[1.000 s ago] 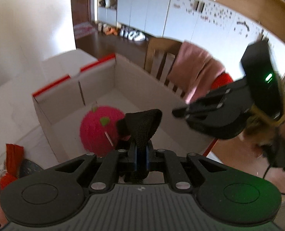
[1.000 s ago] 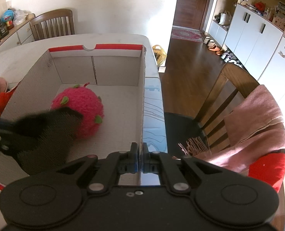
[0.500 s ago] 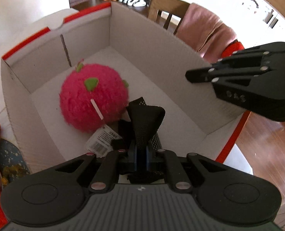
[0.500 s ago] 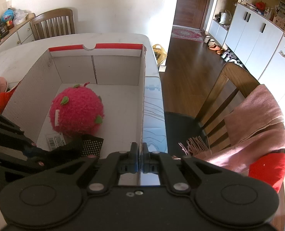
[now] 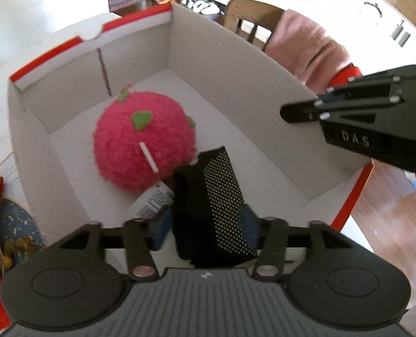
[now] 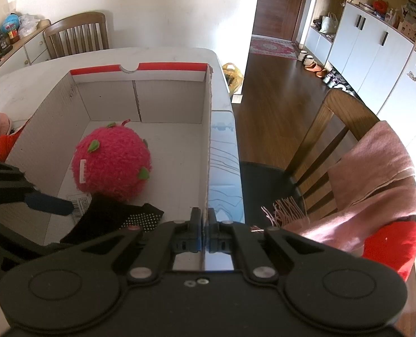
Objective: Organize objects
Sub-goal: 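Return the left gripper to the pile and grasp the red knotted cloth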
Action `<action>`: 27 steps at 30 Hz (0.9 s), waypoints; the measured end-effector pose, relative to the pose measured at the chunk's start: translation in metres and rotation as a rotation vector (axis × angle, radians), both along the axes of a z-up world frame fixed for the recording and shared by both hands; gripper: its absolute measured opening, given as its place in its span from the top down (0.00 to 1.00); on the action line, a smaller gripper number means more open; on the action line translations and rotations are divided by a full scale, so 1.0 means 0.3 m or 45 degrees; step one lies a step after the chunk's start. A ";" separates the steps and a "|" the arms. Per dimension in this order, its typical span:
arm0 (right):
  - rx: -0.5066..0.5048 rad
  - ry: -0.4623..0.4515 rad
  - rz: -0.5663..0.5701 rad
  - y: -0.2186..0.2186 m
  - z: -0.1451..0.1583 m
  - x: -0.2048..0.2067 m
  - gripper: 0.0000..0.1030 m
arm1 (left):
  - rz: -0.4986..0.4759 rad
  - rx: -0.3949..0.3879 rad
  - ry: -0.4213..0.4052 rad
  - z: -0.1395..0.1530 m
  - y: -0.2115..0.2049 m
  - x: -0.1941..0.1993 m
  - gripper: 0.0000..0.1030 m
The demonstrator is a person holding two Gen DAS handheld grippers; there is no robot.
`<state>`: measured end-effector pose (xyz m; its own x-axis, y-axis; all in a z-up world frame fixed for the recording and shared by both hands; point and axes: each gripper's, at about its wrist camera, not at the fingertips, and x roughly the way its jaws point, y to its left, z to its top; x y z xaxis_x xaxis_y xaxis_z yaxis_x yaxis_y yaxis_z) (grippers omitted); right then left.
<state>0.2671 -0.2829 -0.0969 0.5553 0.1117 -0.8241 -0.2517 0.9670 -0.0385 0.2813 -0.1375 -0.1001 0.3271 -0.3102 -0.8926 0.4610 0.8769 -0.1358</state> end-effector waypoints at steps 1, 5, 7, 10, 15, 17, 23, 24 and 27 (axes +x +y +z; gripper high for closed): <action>0.001 0.001 0.000 0.001 -0.001 -0.001 0.98 | 0.005 -0.016 -0.004 0.005 0.007 0.000 0.41; 0.001 0.002 -0.001 -0.002 0.000 0.000 0.98 | 0.010 -0.043 -0.042 0.042 0.023 -0.026 0.40; 0.001 0.003 0.000 -0.002 0.000 0.000 0.98 | 0.016 -0.071 -0.070 0.071 0.037 -0.049 0.40; 0.003 0.005 -0.001 -0.002 -0.001 0.000 0.98 | 0.030 -0.113 -0.121 0.124 0.064 -0.085 0.40; -0.001 0.008 0.000 -0.005 0.002 0.002 0.98 | 0.081 -0.149 -0.225 0.216 0.139 -0.144 0.33; 0.000 0.008 0.000 -0.005 0.002 0.002 0.97 | 0.131 -0.164 -0.253 0.246 0.188 -0.160 0.32; -0.006 0.013 -0.003 -0.005 0.003 -0.002 0.97 | 0.292 -0.155 -0.311 0.280 0.337 -0.199 0.26; -0.007 0.013 -0.003 -0.004 0.003 -0.003 0.97 | 0.315 -0.148 -0.319 0.282 0.361 -0.202 0.26; -0.009 0.015 -0.004 -0.003 0.006 -0.003 0.97 | 0.389 -0.134 -0.339 0.278 0.430 -0.212 0.21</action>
<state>0.2662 -0.2837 -0.0951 0.5458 0.1038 -0.8314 -0.2492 0.9675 -0.0427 0.2176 -0.0086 -0.0168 0.6337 -0.2481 -0.7327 0.2127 0.9665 -0.1433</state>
